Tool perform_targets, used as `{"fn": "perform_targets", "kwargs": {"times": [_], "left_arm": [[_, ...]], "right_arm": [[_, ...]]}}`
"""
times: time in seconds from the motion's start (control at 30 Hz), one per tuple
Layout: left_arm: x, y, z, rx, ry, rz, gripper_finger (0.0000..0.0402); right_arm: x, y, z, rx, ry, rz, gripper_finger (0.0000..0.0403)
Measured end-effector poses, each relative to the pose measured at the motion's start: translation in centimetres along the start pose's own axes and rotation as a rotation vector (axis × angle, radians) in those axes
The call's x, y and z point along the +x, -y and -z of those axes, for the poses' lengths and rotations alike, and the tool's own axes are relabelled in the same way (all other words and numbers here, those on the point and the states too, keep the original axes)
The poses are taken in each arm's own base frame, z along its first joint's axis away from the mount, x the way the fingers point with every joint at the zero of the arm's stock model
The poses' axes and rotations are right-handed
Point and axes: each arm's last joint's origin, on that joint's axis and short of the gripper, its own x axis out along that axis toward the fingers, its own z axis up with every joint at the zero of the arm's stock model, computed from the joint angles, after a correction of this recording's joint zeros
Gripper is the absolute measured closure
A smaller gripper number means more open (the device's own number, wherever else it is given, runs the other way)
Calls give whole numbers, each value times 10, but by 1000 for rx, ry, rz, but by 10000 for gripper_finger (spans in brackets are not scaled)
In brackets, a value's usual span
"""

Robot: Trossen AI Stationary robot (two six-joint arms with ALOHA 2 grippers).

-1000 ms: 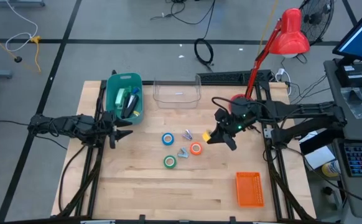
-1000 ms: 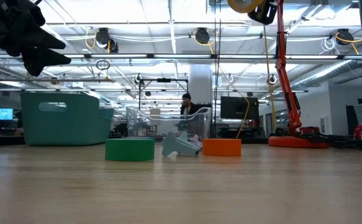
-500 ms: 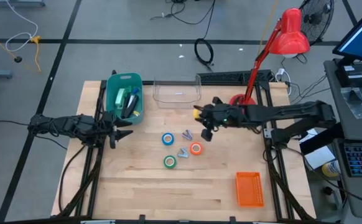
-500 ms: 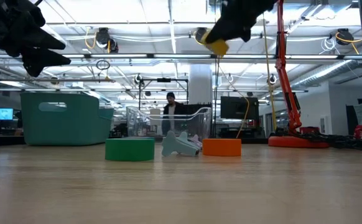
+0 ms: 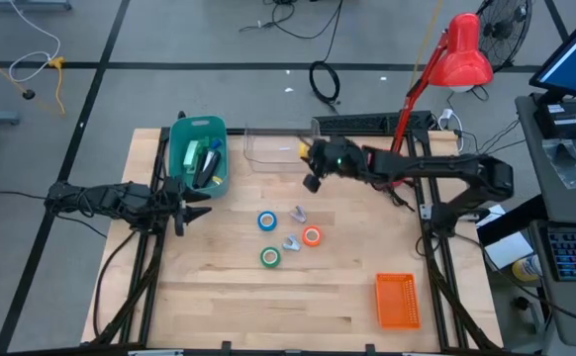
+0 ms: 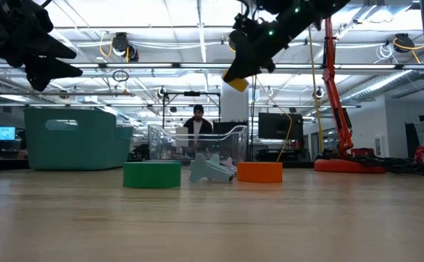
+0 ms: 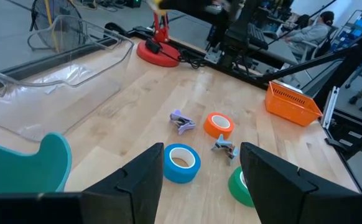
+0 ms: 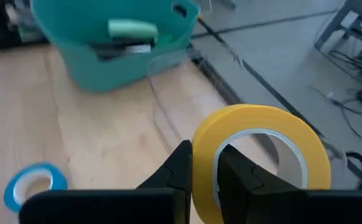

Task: Pick and place Stapler, Stapler remover, tape
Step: Put the yellow tape into the transparent bin

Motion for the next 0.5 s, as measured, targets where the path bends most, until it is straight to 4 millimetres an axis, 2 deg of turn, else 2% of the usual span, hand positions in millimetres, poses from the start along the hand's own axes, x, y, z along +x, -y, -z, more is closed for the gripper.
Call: {"fn": "perform_targets", "kwargs": {"times": [0.27,0.43,0.5], "left_arm": [[0,0,0,-3,0,0,186],[0,0,0,-3,0,0,186],[0,0,0,-3,1,-1,186]], "right_arm": [[11,36,-9,104,45,-35,369],[17,50,-23,125,52,-54,369],[24,52,-28,119,33,-75,369]]}}
